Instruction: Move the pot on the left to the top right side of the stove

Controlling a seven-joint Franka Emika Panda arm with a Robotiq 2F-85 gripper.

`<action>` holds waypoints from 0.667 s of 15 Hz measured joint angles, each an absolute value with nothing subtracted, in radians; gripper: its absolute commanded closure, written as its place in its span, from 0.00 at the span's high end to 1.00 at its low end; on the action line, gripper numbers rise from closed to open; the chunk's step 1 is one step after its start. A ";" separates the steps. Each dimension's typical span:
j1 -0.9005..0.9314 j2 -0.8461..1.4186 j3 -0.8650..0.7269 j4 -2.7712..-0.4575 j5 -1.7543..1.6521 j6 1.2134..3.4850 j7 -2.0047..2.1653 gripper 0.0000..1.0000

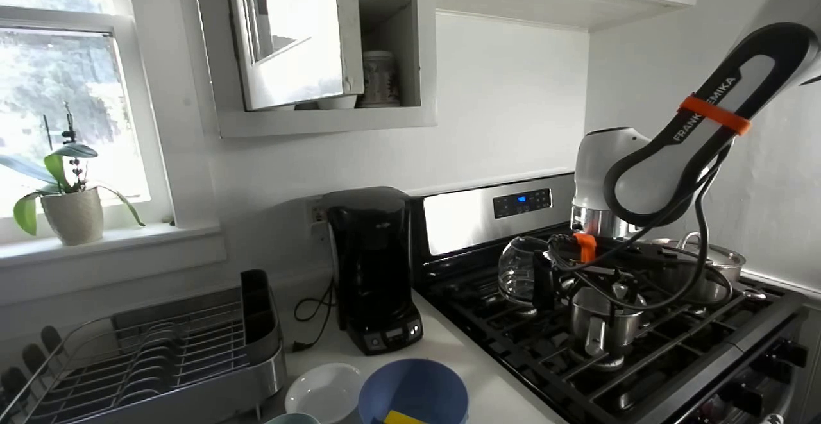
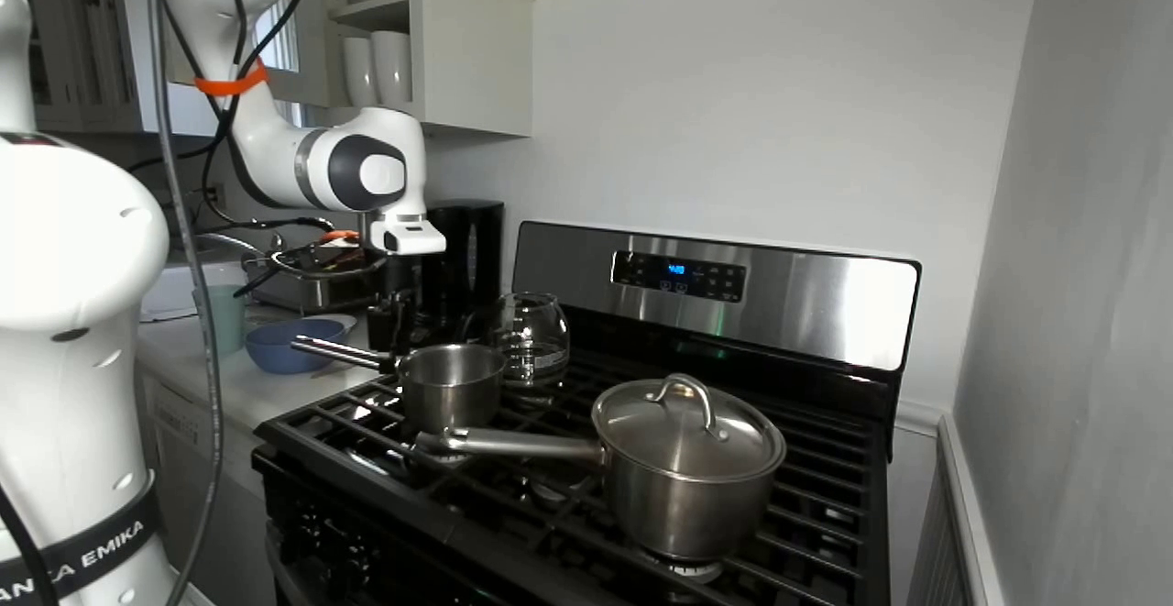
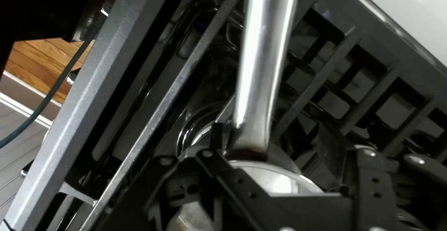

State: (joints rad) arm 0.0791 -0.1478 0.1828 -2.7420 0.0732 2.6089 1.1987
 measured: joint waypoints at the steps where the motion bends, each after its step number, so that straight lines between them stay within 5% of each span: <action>1: 0.078 -0.148 0.182 -2.742 0.073 2.609 1.202 0.68; 5: 0.078 -0.147 0.181 -2.743 0.074 2.609 1.218 0.48; 7: 0.078 -0.147 0.179 -2.744 0.074 2.607 1.224 0.52; 10: 0.077 -0.146 0.177 -2.745 0.074 2.602 1.232 0.41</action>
